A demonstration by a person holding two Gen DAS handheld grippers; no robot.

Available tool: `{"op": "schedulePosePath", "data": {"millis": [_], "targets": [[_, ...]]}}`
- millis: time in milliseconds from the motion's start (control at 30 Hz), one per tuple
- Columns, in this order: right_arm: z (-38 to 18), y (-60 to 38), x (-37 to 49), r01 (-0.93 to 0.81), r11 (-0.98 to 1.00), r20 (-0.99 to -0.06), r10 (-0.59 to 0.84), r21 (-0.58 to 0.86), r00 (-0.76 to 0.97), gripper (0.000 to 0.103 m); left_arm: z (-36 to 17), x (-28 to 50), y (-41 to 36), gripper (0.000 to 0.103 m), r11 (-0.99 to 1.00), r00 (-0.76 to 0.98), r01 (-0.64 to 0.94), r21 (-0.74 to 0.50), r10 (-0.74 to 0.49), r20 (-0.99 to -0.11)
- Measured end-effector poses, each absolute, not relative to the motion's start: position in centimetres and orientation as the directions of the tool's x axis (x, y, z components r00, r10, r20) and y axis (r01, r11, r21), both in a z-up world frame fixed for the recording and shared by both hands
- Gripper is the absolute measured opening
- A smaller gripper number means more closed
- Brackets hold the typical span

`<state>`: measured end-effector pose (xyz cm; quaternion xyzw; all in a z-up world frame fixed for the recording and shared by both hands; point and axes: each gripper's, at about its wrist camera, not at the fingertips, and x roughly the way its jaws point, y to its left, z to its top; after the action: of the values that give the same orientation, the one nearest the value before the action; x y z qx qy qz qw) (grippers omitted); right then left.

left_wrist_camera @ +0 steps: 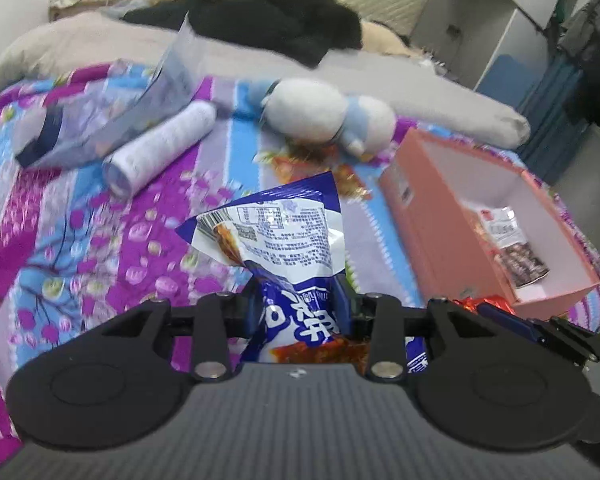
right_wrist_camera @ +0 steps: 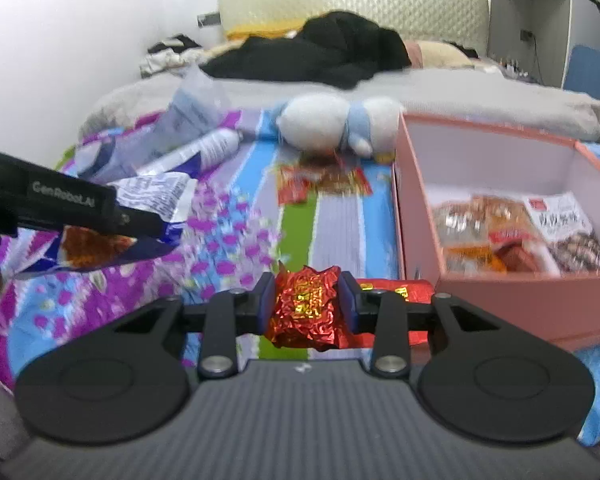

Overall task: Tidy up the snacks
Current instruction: 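Carry the blue bag and red foil candy over the pink box with both grippers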

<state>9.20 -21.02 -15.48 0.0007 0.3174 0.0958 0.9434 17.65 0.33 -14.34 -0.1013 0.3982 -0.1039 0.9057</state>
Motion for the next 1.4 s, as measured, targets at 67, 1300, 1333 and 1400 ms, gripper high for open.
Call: {"op": "schedulePosePath", "data": {"millis": [67, 1300, 1333, 1400], "targets": [[-14.2, -21.1, 9.4, -0.188, 0.98, -0.58, 0.19, 0.064, 0.792, 0.038, -12.8, 17.9, 0.2, 0.042, 0.954, 0.673, 0.124, -0.273, -0.284, -0.684], [-5.5, -38.8, 17.8, 0.079, 0.997, -0.562, -0.05, 0.027, 0.826, 0.038, -5.8, 31.5, -22.4, 0.04, 0.852, 0.5, 0.442, -0.282, -0.495, -0.711], [-6.3, -39.2, 18.3, 0.086, 0.996, -0.589, -0.055, 0.024, 0.806, 0.038, -6.5, 31.7, -22.9, 0.04, 0.849, 0.48, 0.447, -0.28, -0.492, -0.726], [-7.5, -40.1, 19.0, 0.091, 0.995, -0.63, -0.047, 0.038, 0.775, 0.038, -8.1, 32.1, -23.8, 0.04, 0.843, 0.439, 0.454, -0.288, -0.493, -0.751]]}}
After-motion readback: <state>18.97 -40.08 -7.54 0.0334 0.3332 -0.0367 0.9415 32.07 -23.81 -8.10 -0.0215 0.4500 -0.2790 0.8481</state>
